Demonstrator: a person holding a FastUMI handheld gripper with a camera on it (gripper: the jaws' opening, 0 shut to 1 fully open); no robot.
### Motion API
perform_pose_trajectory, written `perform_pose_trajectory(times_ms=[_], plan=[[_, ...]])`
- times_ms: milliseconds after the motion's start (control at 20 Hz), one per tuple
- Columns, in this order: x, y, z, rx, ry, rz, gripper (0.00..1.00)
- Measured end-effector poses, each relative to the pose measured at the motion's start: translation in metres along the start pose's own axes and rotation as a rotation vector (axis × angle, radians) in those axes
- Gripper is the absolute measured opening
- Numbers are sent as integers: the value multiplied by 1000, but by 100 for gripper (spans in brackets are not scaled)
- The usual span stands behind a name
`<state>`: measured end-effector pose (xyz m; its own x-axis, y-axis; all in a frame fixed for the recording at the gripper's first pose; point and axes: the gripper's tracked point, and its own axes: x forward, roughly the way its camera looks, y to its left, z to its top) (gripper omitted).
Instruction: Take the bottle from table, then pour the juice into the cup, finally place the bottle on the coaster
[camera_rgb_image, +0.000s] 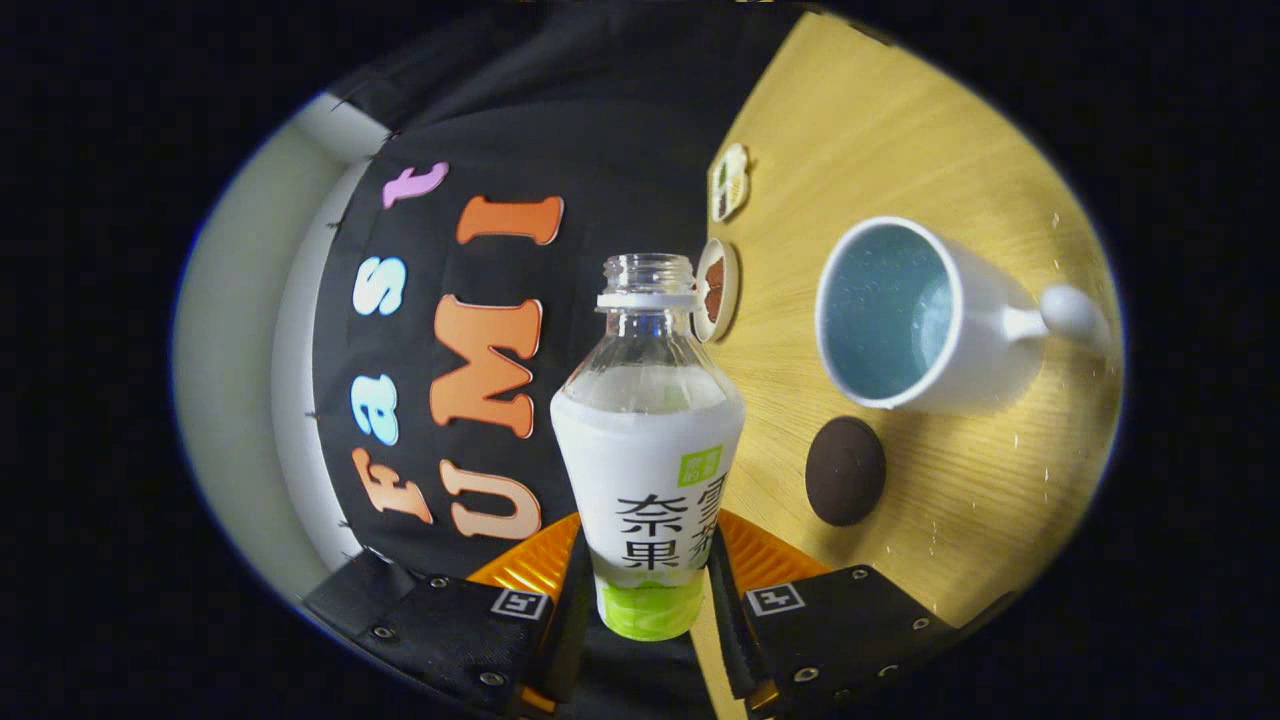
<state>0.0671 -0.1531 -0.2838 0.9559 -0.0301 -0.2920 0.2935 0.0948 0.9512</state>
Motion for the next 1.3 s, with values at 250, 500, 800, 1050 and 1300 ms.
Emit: perform_pose_trajectory(times_ms=[250,500,800,1050,1300], plan=[[2,14,4,-403,-49,-9,57],[6,29,2,-773,-98,16,57],[22,41,-3,-1181,-145,4,57],[44,26,1,-1347,-163,-46,57],[68,-17,-6,-1435,-82,-130,58]])
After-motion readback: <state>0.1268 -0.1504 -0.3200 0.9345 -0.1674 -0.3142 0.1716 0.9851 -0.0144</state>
